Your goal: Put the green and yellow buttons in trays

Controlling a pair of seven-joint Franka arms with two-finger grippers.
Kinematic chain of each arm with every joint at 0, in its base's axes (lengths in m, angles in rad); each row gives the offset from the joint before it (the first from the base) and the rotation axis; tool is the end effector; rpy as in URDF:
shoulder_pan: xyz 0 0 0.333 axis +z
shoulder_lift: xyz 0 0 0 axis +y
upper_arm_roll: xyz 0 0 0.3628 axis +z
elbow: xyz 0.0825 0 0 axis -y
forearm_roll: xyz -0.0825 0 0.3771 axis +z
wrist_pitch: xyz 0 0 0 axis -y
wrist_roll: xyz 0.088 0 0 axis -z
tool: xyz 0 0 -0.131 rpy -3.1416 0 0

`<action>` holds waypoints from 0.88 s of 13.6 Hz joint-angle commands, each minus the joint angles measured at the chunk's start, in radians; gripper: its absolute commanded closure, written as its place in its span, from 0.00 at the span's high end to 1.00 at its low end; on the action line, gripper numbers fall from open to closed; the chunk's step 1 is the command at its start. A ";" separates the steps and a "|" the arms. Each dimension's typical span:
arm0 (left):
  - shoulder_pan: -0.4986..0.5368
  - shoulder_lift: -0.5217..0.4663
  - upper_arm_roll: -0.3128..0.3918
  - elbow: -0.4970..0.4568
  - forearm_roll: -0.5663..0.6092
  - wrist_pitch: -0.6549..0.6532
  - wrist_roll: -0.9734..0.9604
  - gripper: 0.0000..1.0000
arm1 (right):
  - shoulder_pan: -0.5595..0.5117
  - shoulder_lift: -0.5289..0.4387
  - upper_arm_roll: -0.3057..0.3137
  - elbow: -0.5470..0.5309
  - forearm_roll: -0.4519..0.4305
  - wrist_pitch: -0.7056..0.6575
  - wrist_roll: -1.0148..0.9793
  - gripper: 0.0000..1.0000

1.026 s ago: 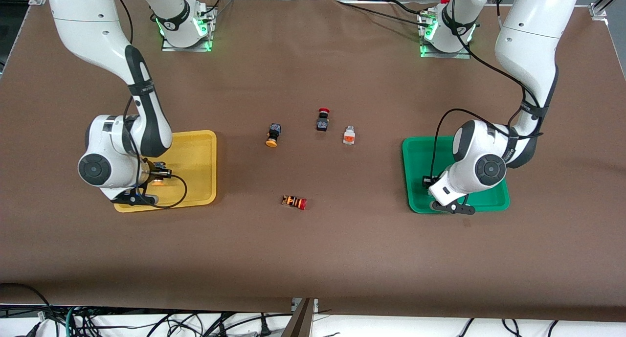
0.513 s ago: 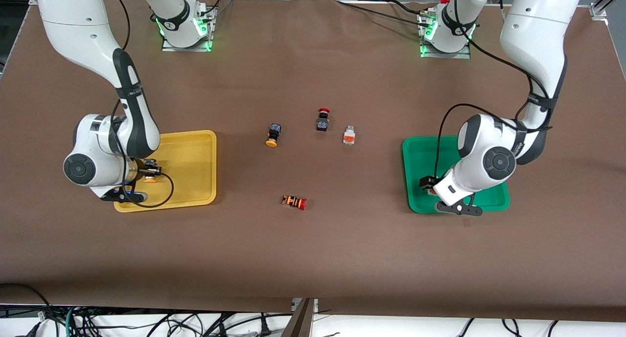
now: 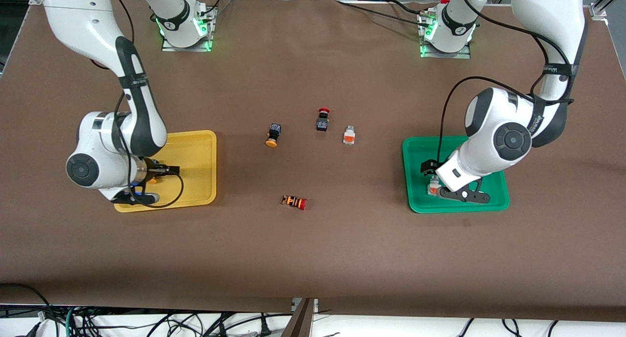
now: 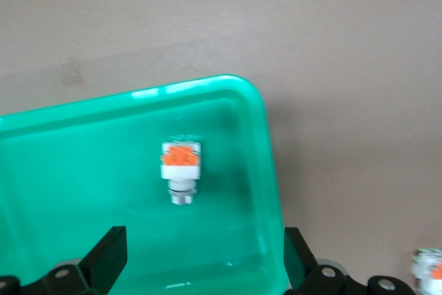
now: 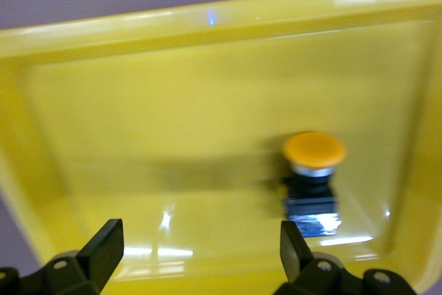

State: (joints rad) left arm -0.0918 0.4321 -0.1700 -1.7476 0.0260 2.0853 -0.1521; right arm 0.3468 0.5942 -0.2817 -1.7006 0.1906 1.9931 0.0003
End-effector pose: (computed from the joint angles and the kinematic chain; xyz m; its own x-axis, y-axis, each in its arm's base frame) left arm 0.6393 -0.1581 0.3447 0.9892 -0.1122 -0.0943 -0.1093 -0.9934 0.0356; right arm 0.6516 0.0774 0.2599 0.9629 -0.0144 -0.2695 -0.0120 -0.9999 0.0104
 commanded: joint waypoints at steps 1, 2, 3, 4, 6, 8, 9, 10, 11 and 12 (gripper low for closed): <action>-0.003 -0.012 -0.057 -0.016 0.003 -0.010 -0.101 1.00 | 0.075 -0.011 -0.002 -0.008 0.036 -0.017 0.113 1.00; -0.003 -0.012 -0.078 -0.023 0.002 -0.010 -0.122 1.00 | 0.108 -0.013 -0.002 -0.010 0.052 -0.017 0.159 1.00; -0.008 -0.007 -0.092 -0.029 0.002 -0.011 -0.148 1.00 | 0.145 -0.013 0.002 -0.011 0.076 -0.017 0.194 1.00; -0.011 -0.003 -0.108 -0.032 0.003 -0.010 -0.173 1.00 | 0.173 -0.011 0.010 -0.013 0.095 -0.013 0.228 1.00; -0.034 0.002 -0.126 -0.041 0.003 -0.010 -0.220 1.00 | 0.234 -0.001 0.016 -0.013 0.157 0.010 0.302 1.00; -0.080 0.007 -0.126 -0.058 0.003 -0.007 -0.256 1.00 | 0.294 0.004 0.016 -0.013 0.185 0.041 0.363 1.00; -0.094 0.008 -0.126 -0.069 0.003 -0.005 -0.264 1.00 | 0.326 0.007 0.016 -0.013 0.185 0.053 0.406 1.00; -0.106 0.014 -0.126 -0.078 0.003 -0.002 -0.264 1.00 | 0.355 0.012 0.016 -0.014 0.185 0.065 0.438 1.00; -0.123 0.026 -0.126 -0.081 0.003 -0.001 -0.267 1.00 | 0.385 0.019 0.016 -0.016 0.185 0.068 0.460 1.00; -0.149 0.043 -0.126 -0.082 0.002 0.002 -0.276 1.00 | 0.409 0.024 0.018 -0.019 0.187 0.070 0.486 1.00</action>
State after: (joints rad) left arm -0.2080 0.4541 -0.3004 -1.8227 0.0260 2.0802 -0.4100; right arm 0.7103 0.6141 -0.2549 -1.7032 0.3524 2.0445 0.4438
